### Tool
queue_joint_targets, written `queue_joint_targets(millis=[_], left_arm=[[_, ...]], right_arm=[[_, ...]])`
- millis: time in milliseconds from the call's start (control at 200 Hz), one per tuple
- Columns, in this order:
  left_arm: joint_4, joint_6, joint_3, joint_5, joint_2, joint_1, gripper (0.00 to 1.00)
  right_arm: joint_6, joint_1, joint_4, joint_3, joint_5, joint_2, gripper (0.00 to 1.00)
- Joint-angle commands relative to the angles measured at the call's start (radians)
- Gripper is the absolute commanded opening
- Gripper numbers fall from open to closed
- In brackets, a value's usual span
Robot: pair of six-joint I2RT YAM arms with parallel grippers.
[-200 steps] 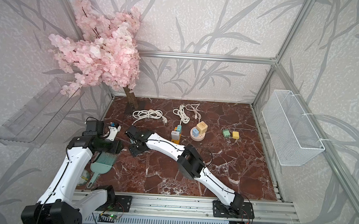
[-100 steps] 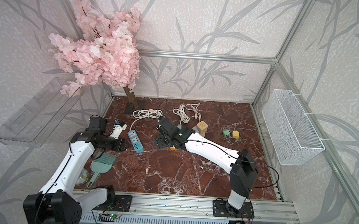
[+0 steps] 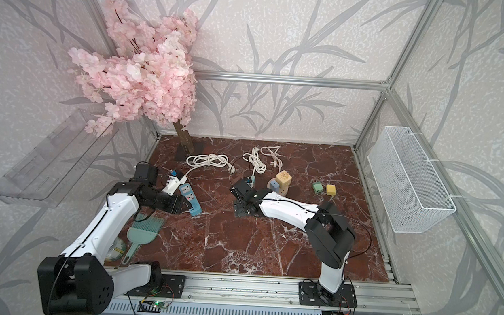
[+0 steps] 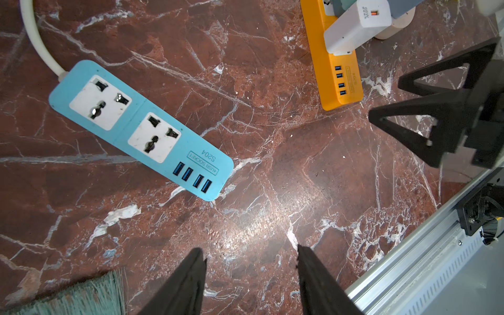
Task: Pull the plug off the socket
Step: Move the socket to the center of the board.
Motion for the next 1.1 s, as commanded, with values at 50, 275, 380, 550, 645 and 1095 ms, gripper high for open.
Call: queue_joint_targets(millis=[50, 275, 380, 550, 645, 1095], left_arm=[[0.014, -0.007, -0.009, -0.007, -0.017, -0.001, 0.57], [0.014, -0.008, -0.012, -0.009, -0.018, -0.001, 0.57], [0.015, -0.008, -0.012, -0.009, -0.021, -0.001, 0.57], [0.017, -0.009, -0.012, -0.015, -0.026, -0.001, 0.57], [0.019, -0.009, -0.012, -0.016, -0.027, 0.000, 0.57], [0.019, -0.011, -0.011, -0.018, -0.029, -0.001, 0.57]], right_arm=[[0.033, -0.003, 0.047, 0.048, 0.027, 0.064, 0.86], [0.021, -0.003, 0.042, 0.106, 0.072, 0.143, 0.85], [0.009, -0.004, 0.039, 0.124, 0.088, 0.173, 0.81], [-0.002, -0.004, 0.041, 0.128, 0.114, 0.200, 0.76], [0.000, -0.004, 0.041, 0.121, 0.123, 0.204, 0.71], [-0.006, -0.011, 0.096, 0.123, 0.130, 0.238, 0.78]])
